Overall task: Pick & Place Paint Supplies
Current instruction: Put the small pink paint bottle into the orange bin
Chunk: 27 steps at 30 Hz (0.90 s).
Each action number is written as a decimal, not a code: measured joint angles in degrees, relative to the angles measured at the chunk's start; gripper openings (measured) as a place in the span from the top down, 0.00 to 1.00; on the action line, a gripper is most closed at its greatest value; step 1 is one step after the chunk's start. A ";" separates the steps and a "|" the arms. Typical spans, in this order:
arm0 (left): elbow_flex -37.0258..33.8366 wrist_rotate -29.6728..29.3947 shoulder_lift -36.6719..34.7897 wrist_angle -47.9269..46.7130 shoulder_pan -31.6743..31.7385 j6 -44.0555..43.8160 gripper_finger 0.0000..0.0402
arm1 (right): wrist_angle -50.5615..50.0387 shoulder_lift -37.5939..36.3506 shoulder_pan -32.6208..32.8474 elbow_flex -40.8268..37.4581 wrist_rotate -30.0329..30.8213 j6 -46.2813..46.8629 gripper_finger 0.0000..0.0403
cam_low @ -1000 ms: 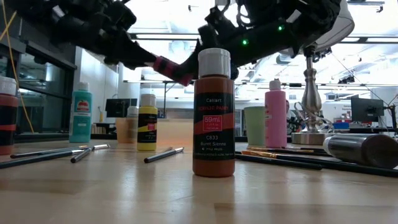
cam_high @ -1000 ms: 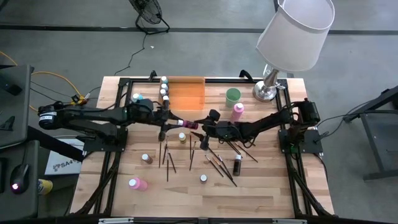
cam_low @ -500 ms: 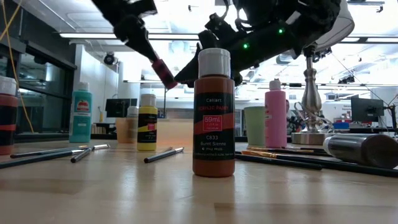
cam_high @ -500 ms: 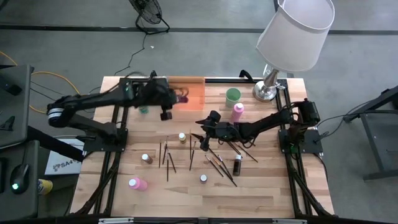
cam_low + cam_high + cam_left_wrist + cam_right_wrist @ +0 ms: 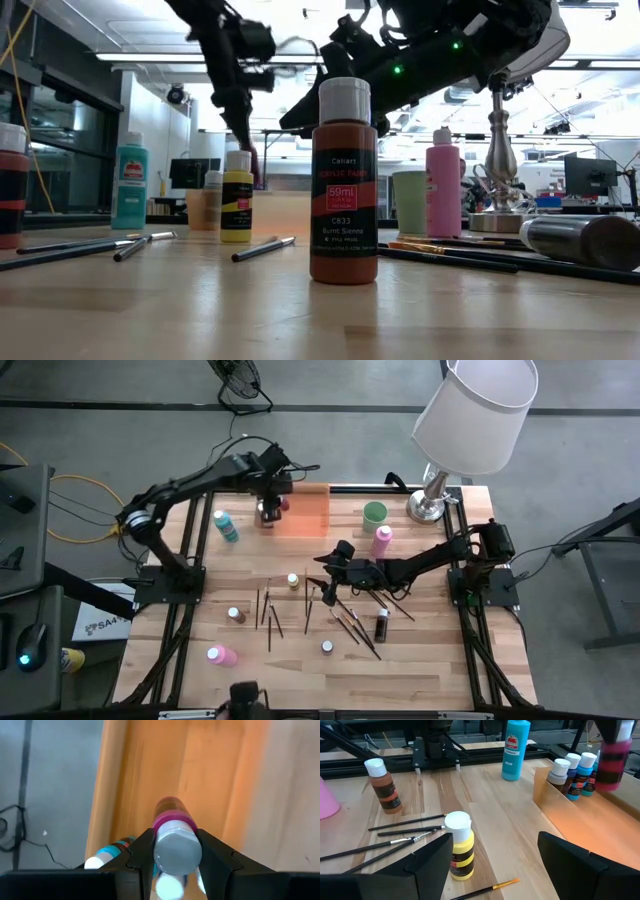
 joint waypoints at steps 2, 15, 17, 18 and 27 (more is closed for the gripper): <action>0.65 -0.05 2.31 -0.40 1.26 0.46 0.71 | 0.00 0.00 0.00 0.00 -0.13 0.00 0.29; 0.63 -1.78 8.00 3.95 5.53 -4.23 0.71 | 0.02 0.00 -0.04 -0.02 -0.19 -0.24 0.29; 0.65 -2.53 8.04 4.58 5.95 -5.95 0.71 | 0.00 0.00 -0.04 -0.02 -0.19 -0.26 0.29; 0.70 -2.84 8.14 5.01 6.17 -7.01 0.71 | 0.00 0.00 -0.04 -0.02 -0.19 -0.24 0.29; 0.67 -2.31 8.26 4.90 8.42 -14.17 0.71 | 0.01 0.00 -0.04 -0.02 -0.20 -0.26 0.29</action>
